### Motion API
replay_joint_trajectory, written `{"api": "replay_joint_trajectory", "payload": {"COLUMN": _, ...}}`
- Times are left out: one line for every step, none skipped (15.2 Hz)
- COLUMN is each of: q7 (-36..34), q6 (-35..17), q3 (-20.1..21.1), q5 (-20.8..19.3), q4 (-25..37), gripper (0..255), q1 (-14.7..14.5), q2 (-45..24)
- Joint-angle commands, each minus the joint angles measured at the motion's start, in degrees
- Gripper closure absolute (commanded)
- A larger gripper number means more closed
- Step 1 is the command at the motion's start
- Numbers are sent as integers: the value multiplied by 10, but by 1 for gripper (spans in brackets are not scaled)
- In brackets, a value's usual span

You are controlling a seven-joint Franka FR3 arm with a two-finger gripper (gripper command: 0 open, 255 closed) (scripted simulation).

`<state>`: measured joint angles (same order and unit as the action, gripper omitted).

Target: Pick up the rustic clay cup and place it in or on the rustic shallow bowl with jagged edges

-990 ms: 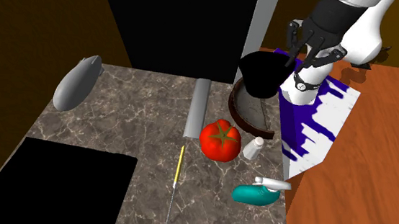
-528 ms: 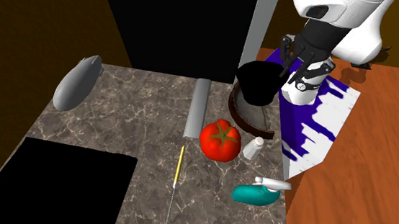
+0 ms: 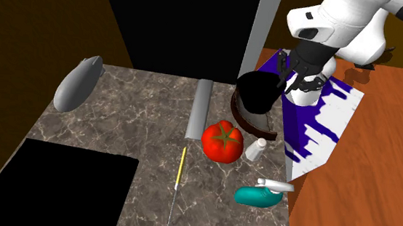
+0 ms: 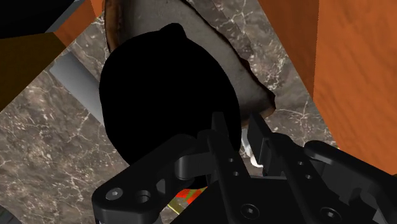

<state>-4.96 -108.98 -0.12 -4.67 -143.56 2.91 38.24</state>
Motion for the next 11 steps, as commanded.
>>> {"api": "replay_joint_trajectory", "payload": {"q7": -1, "q6": -18, "q3": -1, "q5": -1, "q4": -15, "gripper": 255, "q1": 0, "q2": -2}}
{"api": "replay_joint_trajectory", "payload": {"q7": -1, "q6": -26, "q3": -1, "q5": -1, "q4": -22, "gripper": 255, "q1": 0, "q2": -3}}
{"api": "replay_joint_trajectory", "payload": {"q7": -2, "q6": -34, "q3": -1, "q5": -2, "q4": -29, "gripper": 255, "q1": 1, "q2": -4}}
{"api": "replay_joint_trajectory", "payload": {"q7": -2, "q6": -38, "q3": -1, "q5": -2, "q4": -32, "gripper": 255, "q1": 1, "q2": -5}}
{"api": "replay_joint_trajectory", "payload": {"q7": -2, "q6": -38, "q3": -1, "q5": -2, "q4": -32, "gripper": 255, "q1": 1, "q2": -5}}
{"api": "replay_joint_trajectory", "payload": {"q7": -2, "q6": -38, "q3": -1, "q5": -2, "q4": -32, "gripper": 255, "q1": 1, "q2": -5}}
{"api": "replay_joint_trajectory", "payload": {"q7": -2, "q6": -38, "q3": -1, "q5": -2, "q4": -32, "gripper": 255, "q1": 1, "q2": -5}}
{"api": "replay_joint_trajectory", "payload": {"q7": -2, "q6": -38, "q3": -1, "q5": -2, "q4": -32, "gripper": 255, "q1": 1, "q2": -5}}
{"api": "replay_joint_trajectory", "payload": {"q7": -2, "q6": -38, "q3": -1, "q5": -2, "q4": -32, "gripper": 255, "q1": 1, "q2": -5}}
{"api": "replay_joint_trajectory", "payload": {"q7": -2, "q6": -38, "q3": -1, "q5": -2, "q4": -32, "gripper": 255, "q1": 1, "q2": -5}}
{"api": "replay_joint_trajectory", "payload": {"q7": -2, "q6": -38, "q3": -1, "q5": -2, "q4": -32, "gripper": 255, "q1": 1, "q2": -5}}
